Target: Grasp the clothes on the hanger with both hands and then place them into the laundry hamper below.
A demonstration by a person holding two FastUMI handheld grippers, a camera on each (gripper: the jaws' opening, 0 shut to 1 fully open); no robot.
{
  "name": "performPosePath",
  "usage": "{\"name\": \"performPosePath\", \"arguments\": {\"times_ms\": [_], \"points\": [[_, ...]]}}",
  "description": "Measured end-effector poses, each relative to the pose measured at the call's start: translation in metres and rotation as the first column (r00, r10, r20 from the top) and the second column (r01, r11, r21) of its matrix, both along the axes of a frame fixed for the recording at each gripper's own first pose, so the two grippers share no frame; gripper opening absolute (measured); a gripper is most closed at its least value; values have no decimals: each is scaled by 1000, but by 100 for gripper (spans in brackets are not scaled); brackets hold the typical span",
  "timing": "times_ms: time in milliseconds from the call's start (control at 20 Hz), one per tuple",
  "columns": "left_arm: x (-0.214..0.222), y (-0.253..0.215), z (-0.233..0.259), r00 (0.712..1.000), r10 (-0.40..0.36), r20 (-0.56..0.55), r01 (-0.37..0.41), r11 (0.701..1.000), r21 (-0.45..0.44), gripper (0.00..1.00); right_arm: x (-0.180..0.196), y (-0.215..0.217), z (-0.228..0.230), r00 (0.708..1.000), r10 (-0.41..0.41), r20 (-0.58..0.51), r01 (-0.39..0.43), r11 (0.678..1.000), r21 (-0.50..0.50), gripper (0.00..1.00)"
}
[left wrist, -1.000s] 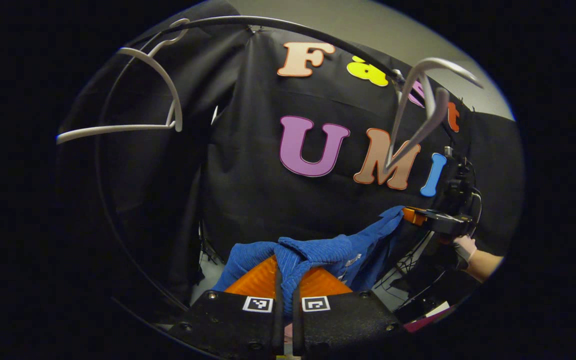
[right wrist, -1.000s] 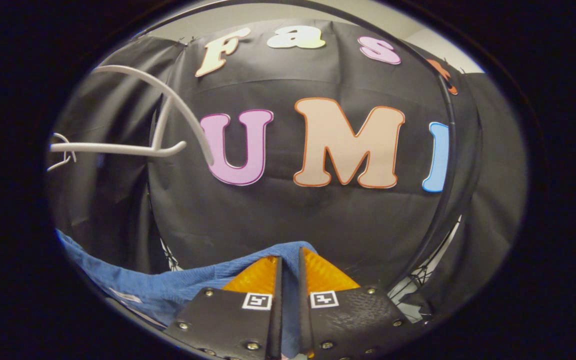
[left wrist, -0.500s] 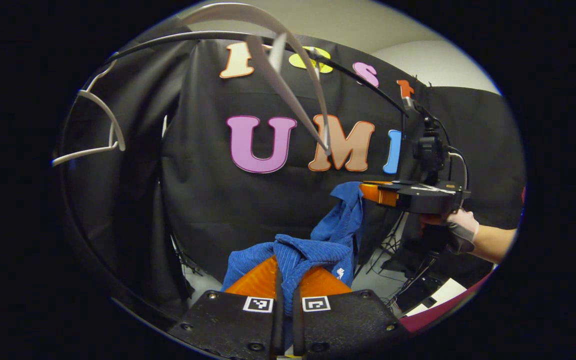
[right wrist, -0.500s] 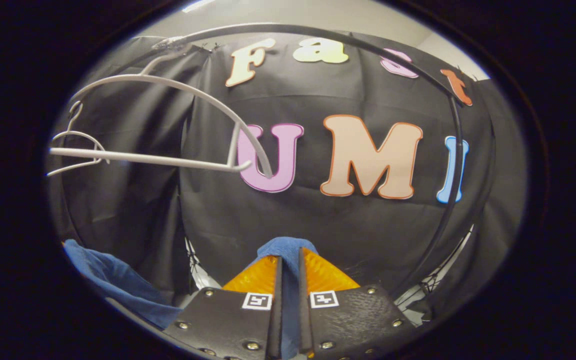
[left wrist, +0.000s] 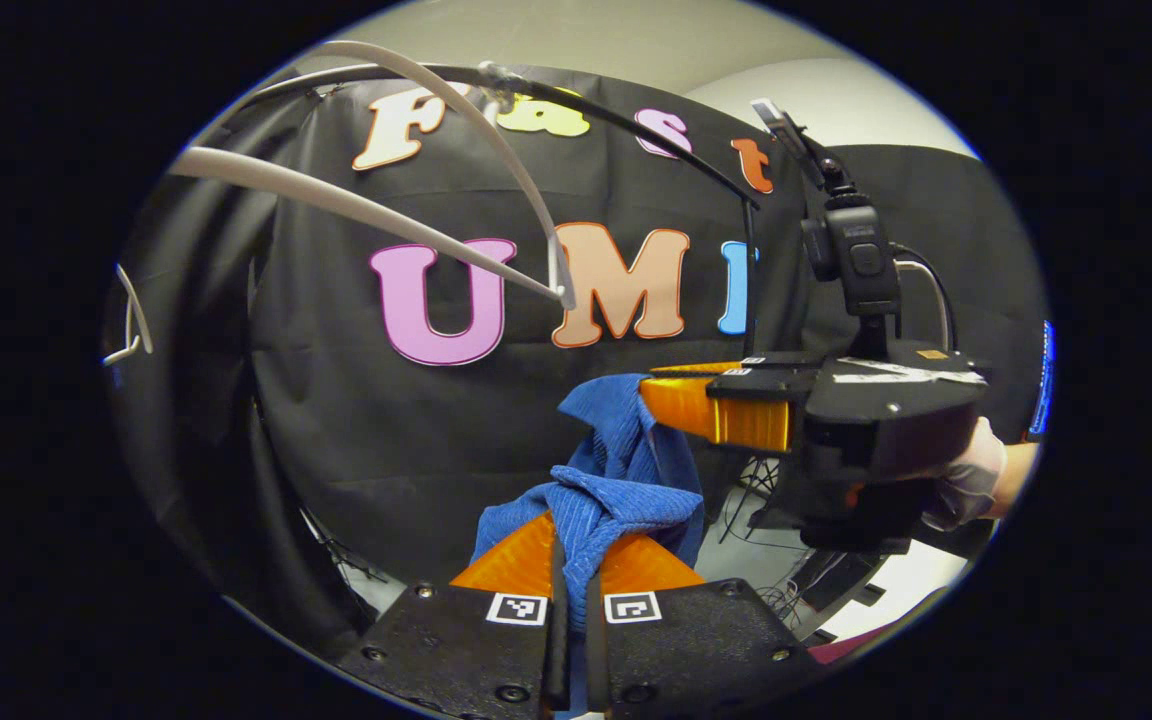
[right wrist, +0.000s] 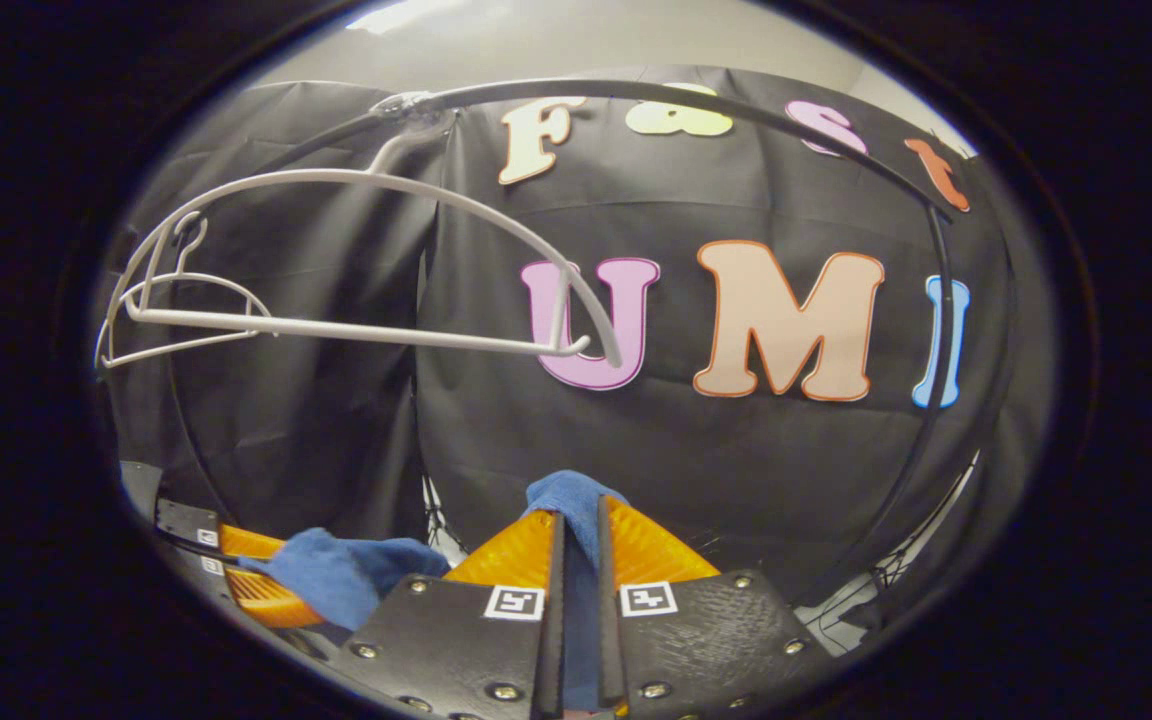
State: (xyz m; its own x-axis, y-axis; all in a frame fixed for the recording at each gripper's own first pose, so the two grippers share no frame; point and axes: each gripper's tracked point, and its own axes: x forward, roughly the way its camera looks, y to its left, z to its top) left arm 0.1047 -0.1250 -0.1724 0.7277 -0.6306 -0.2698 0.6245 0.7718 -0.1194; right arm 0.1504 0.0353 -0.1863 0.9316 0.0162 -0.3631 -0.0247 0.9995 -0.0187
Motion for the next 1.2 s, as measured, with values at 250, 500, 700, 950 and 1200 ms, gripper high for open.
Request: {"name": "performPosePath", "arguments": {"times_ms": [250, 500, 700, 950, 1200], "points": [[16, -32, -16, 998, -63, -18, 63, 998, -11, 7, 7, -11, -2, 1000, -17, -5, 17, 1000, -11, 13], [19, -42, -31, 995, -90, -51, 88, 995, -46, 8, 19, -24, 0, 999, -48, 2, 48, 999, -9, 13], [27, -38, -43, 993, -75, -93, 71, 996, -48, 8, 25, -24, -16, 998, -51, -26, 51, 999, 7, 13], [30, -25, -88, 988, -57, -143, 61, 998, 29, 7, 25, -17, -53, 994, -43, -98, 49, 997, 61, 13], [22, -8, -128, 977, -29, -210, 48, 995, 87, 8, 17, -7, -95, 983, -34, -180, 51, 995, 89, 18]]}}
